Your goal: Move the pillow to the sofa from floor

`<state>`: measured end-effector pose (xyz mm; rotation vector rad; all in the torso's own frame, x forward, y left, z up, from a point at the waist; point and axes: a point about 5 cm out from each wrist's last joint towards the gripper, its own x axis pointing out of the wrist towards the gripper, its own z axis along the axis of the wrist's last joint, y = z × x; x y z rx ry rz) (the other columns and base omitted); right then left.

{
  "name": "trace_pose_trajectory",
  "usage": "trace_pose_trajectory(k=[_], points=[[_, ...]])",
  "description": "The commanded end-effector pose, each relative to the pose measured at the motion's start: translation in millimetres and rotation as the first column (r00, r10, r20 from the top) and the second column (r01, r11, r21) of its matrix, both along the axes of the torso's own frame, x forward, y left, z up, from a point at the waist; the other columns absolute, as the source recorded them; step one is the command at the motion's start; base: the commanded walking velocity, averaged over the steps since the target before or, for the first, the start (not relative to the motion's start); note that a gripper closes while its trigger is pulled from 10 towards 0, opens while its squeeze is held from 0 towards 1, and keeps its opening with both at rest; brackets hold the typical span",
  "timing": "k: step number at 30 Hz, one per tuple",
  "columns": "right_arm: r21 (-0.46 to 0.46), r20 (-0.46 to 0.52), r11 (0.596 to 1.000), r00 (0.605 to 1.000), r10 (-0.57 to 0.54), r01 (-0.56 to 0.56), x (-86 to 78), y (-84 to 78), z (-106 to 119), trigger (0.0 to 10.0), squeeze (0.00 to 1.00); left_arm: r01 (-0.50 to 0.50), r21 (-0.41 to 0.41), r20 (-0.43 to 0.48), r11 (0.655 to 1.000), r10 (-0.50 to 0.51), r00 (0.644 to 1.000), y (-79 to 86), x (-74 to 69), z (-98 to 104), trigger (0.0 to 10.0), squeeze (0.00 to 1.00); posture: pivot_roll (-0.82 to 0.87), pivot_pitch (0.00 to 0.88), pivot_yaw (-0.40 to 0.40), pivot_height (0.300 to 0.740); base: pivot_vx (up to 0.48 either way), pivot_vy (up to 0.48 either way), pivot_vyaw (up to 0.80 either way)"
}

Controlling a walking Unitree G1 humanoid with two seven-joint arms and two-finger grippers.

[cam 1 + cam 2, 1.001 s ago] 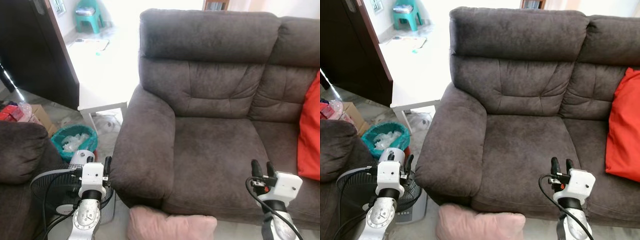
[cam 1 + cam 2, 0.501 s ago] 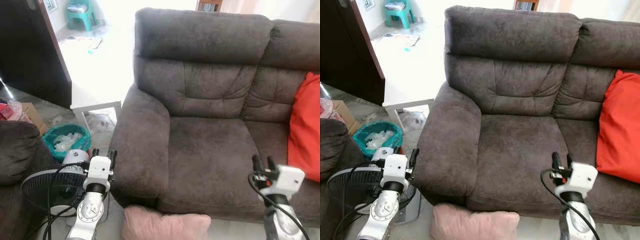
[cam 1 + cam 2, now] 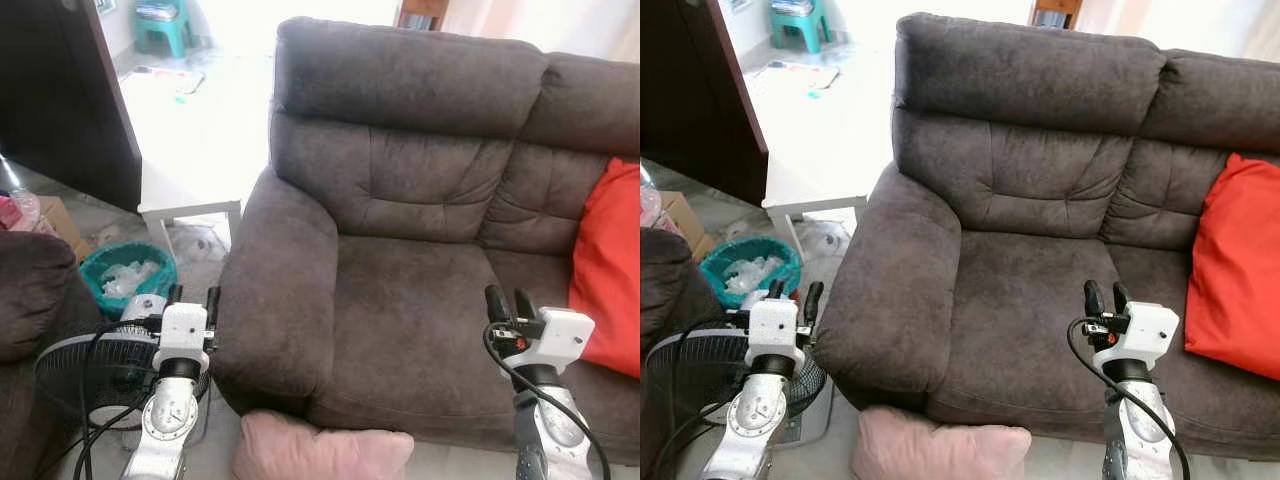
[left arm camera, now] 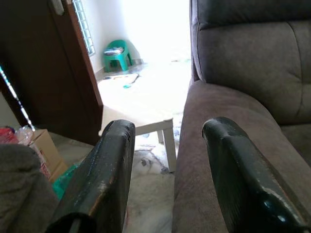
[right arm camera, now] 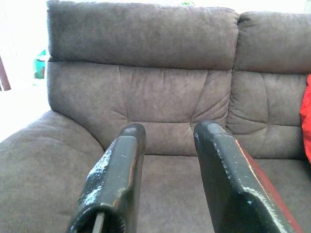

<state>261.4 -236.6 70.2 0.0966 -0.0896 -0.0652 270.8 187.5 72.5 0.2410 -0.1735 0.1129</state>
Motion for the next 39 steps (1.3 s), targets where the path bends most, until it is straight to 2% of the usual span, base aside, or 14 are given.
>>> trace_pose_trajectory(k=[1,6,13,19,24,30,36,39], points=[[-0.002,0.010,1.000,1.000,0.004,-0.004,1.4,-2.3,5.9,10.0,0.00,0.008,0.000,0.002,1.000,-0.008,1.000,-3.0,-0.7,2.3,10.0,0.00,0.08,0.009,-0.160,0.740,0.000,0.000,0.00],[-0.007,-0.002,0.999,0.999,0.053,-0.053,-2.4,3.5,7.3,10.0,0.00,0.014,0.008,0.010,1.000,-0.014,1.000,-6.6,-4.4,7.1,10.0,0.00,0.08,0.020,-0.171,0.740,0.000,0.000,0.00],[0.027,0.037,1.000,0.999,-0.006,0.005,-3.3,1.5,13.0,10.0,0.00,0.093,0.035,-0.004,0.995,-0.093,0.996,-15.8,-5.0,10.0,10.0,0.00,0.06,0.031,-0.113,0.740,0.000,0.000,0.00],[0.035,0.034,0.999,0.999,-0.007,0.005,-5.9,9.2,11.6,10.0,0.00,0.057,0.022,-0.001,0.998,-0.057,0.998,-4.5,-1.6,16.6,10.0,0.00,0.05,0.018,-0.096,0.740,0.000,0.000,0.00],[0.035,0.056,0.999,0.998,-0.018,0.016,-5.2,4.0,19.0,10.0,0.00,0.048,0.005,0.001,0.999,-0.048,0.999,-6.1,-1.7,19.1,10.0,0.00,0.03,0.020,-0.085,0.740,0.000,0.000,0.00],[0.011,0.049,0.999,0.998,-0.038,0.038,-13.3,-5.3,21.1,10.0,0.00,0.097,-0.018,-0.003,0.995,-0.097,0.995,-23.3,-3.1,20.2,10.0,0.00,0.02,0.040,-0.095,0.740,0.000,0.000,0.00],[0.016,0.046,0.999,0.998,-0.046,0.046,-11.2,-5.7,22.8,10.0,0.00,0.083,-0.025,-0.014,0.996,-0.084,0.996,-20.2,-6.0,18.0,10.0,0.00,0.02,0.023,-0.098,0.740,0.000,0.000,0.00],[0.018,0.057,0.999,0.998,-0.035,0.034,-5.1,-2.3,26.5,10.0,0.00,0.082,-0.025,-0.016,0.996,-0.083,0.996,-20.4,-0.9,19.5,10.0,0.00,0.01,0.018,-0.094,0.740,0.000,0.000,0.00]])
